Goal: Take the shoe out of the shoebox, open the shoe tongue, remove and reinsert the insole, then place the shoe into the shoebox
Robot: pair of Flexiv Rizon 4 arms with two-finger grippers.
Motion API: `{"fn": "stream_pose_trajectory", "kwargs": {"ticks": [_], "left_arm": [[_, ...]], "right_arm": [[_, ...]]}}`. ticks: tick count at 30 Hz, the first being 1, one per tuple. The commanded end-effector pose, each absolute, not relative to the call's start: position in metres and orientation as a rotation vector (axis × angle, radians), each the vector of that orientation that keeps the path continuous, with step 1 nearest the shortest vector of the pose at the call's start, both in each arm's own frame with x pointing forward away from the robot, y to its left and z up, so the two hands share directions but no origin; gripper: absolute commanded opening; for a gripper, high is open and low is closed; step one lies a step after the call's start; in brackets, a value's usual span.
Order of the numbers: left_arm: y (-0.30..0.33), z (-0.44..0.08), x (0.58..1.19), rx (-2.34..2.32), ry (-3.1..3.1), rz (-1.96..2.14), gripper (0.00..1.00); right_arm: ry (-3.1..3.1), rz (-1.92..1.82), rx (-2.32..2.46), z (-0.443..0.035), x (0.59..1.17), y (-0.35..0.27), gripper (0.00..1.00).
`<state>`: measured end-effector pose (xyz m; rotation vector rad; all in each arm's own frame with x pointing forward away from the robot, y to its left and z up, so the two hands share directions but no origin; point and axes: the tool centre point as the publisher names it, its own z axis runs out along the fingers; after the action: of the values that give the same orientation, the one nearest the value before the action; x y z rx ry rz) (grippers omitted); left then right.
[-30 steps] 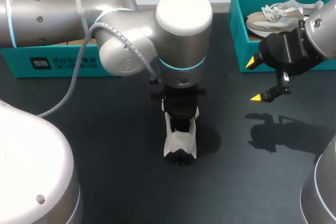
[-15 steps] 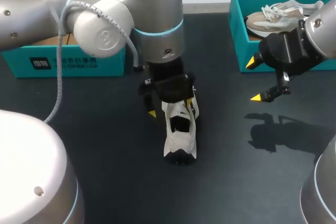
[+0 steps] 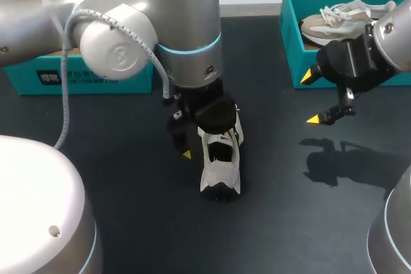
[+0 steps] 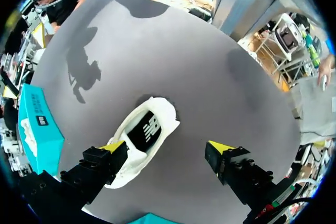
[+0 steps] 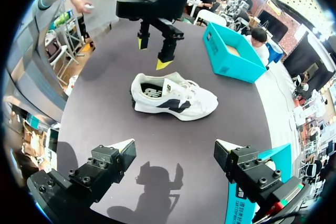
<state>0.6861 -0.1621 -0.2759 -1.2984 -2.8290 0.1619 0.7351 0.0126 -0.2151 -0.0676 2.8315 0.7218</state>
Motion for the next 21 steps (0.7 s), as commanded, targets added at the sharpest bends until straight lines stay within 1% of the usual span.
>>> {"fn": "stream_pose_trajectory", "kwargs": {"ticks": [1,5,9,10,21], "left_arm": [[-0.153,-0.272,0.678,-0.847,-3.012,0.189,1.00],[-0.149,-0.274,0.673,-0.660,-3.075,0.183,1.00],[-0.147,-0.271,0.663,-0.239,-3.233,0.154,1.00],[-0.150,-0.270,0.658,-0.223,-3.248,0.091,1.00],[-0.150,-0.270,0.658,-0.223,-3.248,0.091,1.00]], "right_arm": [[2.832,0.718,-0.066,-0.216,0.735,0.014,1.00],[2.832,0.718,-0.066,-0.216,0.735,0.014,1.00],[2.832,0.718,-0.066,-0.216,0.735,0.014,1.00],[2.832,0.718,-0.066,-0.216,0.735,0.014,1.00],[2.832,0.718,-0.066,-0.216,0.735,0.014,1.00]]}}
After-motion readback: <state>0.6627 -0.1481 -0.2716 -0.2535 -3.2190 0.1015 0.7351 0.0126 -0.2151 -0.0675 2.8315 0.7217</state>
